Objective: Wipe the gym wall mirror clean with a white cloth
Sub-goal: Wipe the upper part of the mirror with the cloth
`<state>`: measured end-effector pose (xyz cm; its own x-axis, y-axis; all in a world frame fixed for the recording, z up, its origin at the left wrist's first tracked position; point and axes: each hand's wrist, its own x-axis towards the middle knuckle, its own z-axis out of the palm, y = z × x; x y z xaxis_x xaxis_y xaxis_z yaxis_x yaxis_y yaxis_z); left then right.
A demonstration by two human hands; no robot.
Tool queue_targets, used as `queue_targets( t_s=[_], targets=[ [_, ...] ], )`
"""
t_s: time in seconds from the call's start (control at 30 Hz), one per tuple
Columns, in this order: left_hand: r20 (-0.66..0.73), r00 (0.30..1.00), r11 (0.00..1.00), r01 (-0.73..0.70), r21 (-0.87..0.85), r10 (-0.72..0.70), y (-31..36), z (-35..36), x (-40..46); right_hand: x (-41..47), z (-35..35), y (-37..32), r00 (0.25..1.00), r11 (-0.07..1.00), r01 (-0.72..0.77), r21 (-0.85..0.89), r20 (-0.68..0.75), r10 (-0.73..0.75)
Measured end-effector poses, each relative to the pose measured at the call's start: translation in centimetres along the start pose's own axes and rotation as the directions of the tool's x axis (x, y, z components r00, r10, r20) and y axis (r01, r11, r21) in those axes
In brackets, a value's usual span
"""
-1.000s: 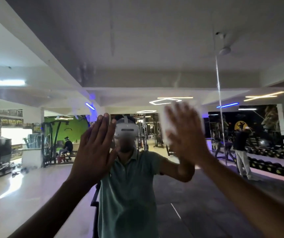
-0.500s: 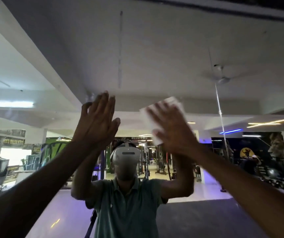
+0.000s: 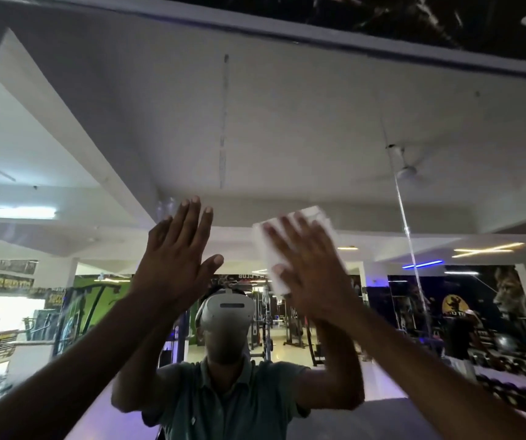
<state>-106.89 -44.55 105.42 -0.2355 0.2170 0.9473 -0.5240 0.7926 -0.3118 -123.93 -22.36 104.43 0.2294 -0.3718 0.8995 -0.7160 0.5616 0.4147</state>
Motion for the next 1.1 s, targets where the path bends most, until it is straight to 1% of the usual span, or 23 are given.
queue_targets(
  t_s=[0.03,0.1,0.17,0.2,0.23,0.27,0.3,0.33,0.37,0.43,0.47,0.5,0.57,0.63,0.7,0.73,0.77,0.83,0.9,0.93,1.0,1.03,1.1],
  targets=[
    [-0.006,1.0,1.0,-0.004,0.003,0.004,-0.1,0.0,0.0,0.5,-0.3,2.6,0.998,0.998,-0.05,-0.033,-0.025,0.049],
    [-0.016,1.0,1.0,0.0,0.011,0.0,0.0,0.1,0.0,1.5,-1.2,8.1,0.949,0.951,-0.305,-0.058,-0.101,0.299],
    [-0.018,1.0,1.0,0.018,0.018,-0.017,0.4,0.1,0.0,1.9,-2.2,11.1,0.794,0.802,-0.597,-0.012,-0.153,0.589],
    [-0.02,0.999,1.0,0.025,0.014,-0.025,0.5,0.2,-0.1,2.2,-2.2,10.8,0.718,0.731,-0.683,0.013,-0.171,0.674],
    [-0.022,0.999,1.0,0.026,0.005,-0.026,0.6,0.2,-0.1,2.4,-1.9,9.3,0.688,0.702,-0.712,0.005,-0.191,0.7],
    [-0.025,0.999,1.0,0.025,-0.002,-0.025,0.7,0.2,-0.1,2.5,-1.5,6.8,0.719,0.731,-0.683,-0.015,-0.195,0.668],
    [-0.03,0.999,1.0,0.025,-0.003,-0.025,0.7,0.2,-0.1,2.2,-1.0,3.6,0.802,0.808,-0.588,-0.039,-0.163,0.575],
    [-0.034,0.999,1.0,0.023,0.002,-0.023,0.6,0.2,-0.2,1.5,-0.2,0.6,0.897,0.899,-0.435,-0.053,-0.115,0.427],
    [-0.035,0.999,1.0,0.021,0.006,-0.021,0.6,0.2,-0.2,0.6,0.4,-1.9,0.961,0.961,-0.276,-0.036,-0.04,0.274],
    [-0.028,0.999,1.0,0.021,0.006,-0.021,0.5,0.2,-0.2,0.1,0.4,-2.2,0.998,0.998,-0.058,-0.025,0.022,0.059],
    [-0.025,1.0,1.0,0.017,0.006,-0.017,0.4,0.3,-0.2,0.6,0.2,-0.2,1.0,0.999,-0.028,-0.041,0.011,0.028],
    [-0.023,1.0,1.0,0.012,0.01,-0.011,0.4,0.3,-0.1,1.2,-0.1,2.2,0.997,0.995,-0.072,-0.067,-0.019,0.071],
    [-0.021,1.0,1.0,0.002,0.027,-0.001,0.3,0.2,0.1,2.6,-0.9,7.6,0.943,0.943,-0.32,-0.09,-0.123,0.308],
    [-0.022,1.0,0.999,0.002,0.033,-0.001,0.4,0.2,0.1,3.5,-2.2,11.1,0.807,0.815,-0.579,-0.026,-0.16,0.568],
    [-0.028,1.0,0.999,0.005,0.04,-0.004,0.4,0.3,0.0,4.8,-2.5,9.7,0.701,0.718,-0.695,0.049,-0.18,0.691],
    [-0.033,0.999,0.999,0.006,0.04,-0.005,0.4,0.3,0.0,5.3,-2.1,7.3,0.703,0.72,-0.693,0.036,-0.189,0.685],
    [-0.038,0.999,0.999,0.005,0.039,-0.004,0.4,0.3,0.0,5.5,-1.5,4.1,0.764,0.777,-0.63,0.004,-0.176,0.621],
    [-0.042,0.999,0.999,-0.002,0.033,0.003,0.3,0.3,-0.1,4.6,-0.1,-1.9,0.94,0.94,-0.336,-0.062,-0.09,0.33],
    [-0.045,0.999,0.999,-0.014,0.033,0.015,0.2,0.4,-0.2,3.5,0.5,-3.1,0.996,0.995,-0.085,-0.043,0.01,0.086],
    [-0.049,0.999,0.999,-0.019,0.031,0.02,0.2,0.4,-0.2,3.6,0.4,-1.2,1.0,0.998,-0.026,-0.062,-0.002,0.026],
    [-0.056,0.998,0.999,-0.015,0.032,0.017,0.0,0.5,-0.1,4.5,-0.2,4.7,0.991,0.986,-0.106,-0.127,-0.09,0.095],
    [-0.054,0.998,0.999,-0.01,0.035,0.012,0.0,0.6,-0.1,4.9,-0.8,7.6,0.965,0.963,-0.243,-0.114,-0.132,0.228],
    [-0.058,0.998,0.999,-0.005,0.04,0.007,0.0,0.6,-0.1,4.8,-2.2,11.7,0.845,0.849,-0.526,-0.05,-0.14,0.515]
  ],
)
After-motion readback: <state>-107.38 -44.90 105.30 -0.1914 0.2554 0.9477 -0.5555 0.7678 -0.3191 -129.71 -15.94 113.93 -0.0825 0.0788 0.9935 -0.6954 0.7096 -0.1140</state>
